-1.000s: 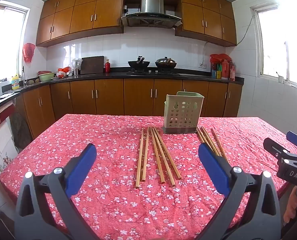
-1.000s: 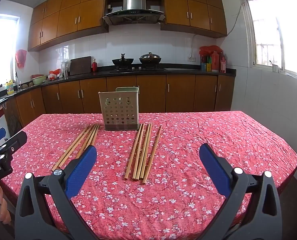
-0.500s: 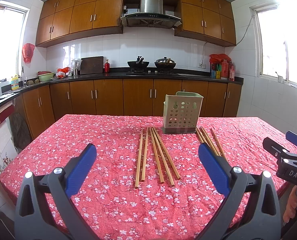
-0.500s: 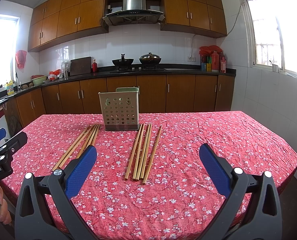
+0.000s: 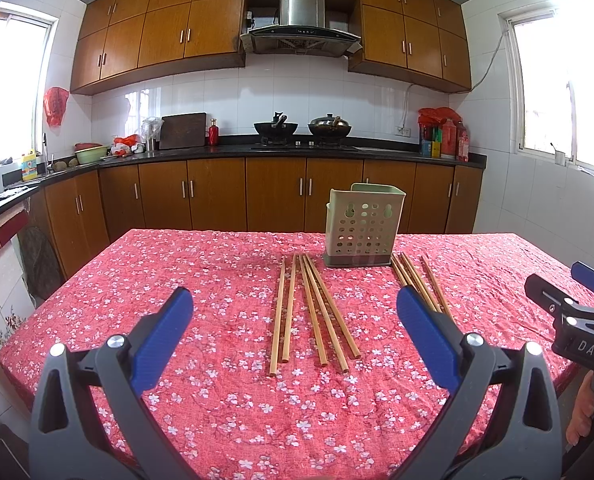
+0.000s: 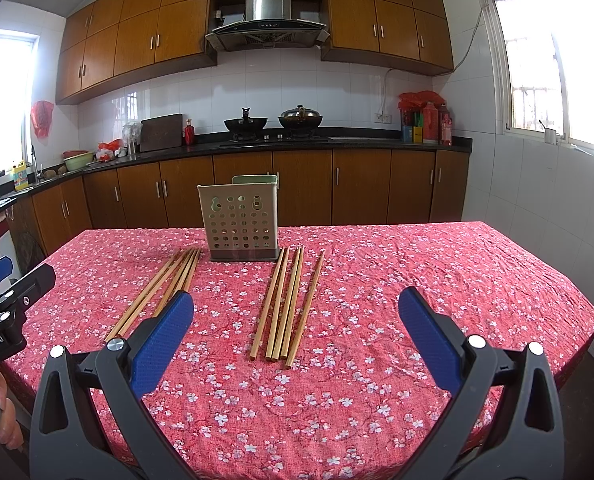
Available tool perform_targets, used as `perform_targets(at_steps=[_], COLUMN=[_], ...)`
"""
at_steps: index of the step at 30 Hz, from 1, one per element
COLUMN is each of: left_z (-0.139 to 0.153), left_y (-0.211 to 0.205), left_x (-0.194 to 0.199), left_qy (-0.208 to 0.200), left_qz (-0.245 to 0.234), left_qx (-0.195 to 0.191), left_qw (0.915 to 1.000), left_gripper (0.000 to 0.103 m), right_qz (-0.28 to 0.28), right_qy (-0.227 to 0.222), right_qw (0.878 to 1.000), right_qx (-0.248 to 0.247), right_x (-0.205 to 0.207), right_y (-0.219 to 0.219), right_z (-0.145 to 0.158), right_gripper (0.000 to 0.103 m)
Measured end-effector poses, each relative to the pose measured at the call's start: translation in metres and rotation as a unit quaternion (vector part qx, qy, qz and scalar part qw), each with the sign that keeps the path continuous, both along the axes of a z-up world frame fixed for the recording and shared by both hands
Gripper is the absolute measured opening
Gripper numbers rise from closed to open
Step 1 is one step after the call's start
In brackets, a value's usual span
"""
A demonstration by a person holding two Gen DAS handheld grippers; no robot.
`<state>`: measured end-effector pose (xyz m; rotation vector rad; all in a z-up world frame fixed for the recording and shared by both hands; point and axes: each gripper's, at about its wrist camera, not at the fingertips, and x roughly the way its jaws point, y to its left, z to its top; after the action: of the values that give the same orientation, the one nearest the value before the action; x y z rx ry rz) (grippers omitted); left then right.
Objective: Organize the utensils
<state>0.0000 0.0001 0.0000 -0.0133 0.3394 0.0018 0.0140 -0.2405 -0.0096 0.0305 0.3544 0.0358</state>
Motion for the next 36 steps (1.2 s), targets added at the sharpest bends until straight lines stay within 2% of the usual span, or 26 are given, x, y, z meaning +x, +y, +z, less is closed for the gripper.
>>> perform_targets(at_steps=[36], left_z=[-0.0001], left_y=[0.0000], left_x=[0.0000], left_qy=[0.000], left_qz=[0.000], left_qx=[0.000], left_qw=[1.0000], left_gripper=[0.099], right_qz=[0.000], right_qy=[0.000], right_qw=[1.000], right_qx=[0.001], right_x=[0.0016], right_y=[0.0017], right_z=[-0.0021], right_gripper=[0.101])
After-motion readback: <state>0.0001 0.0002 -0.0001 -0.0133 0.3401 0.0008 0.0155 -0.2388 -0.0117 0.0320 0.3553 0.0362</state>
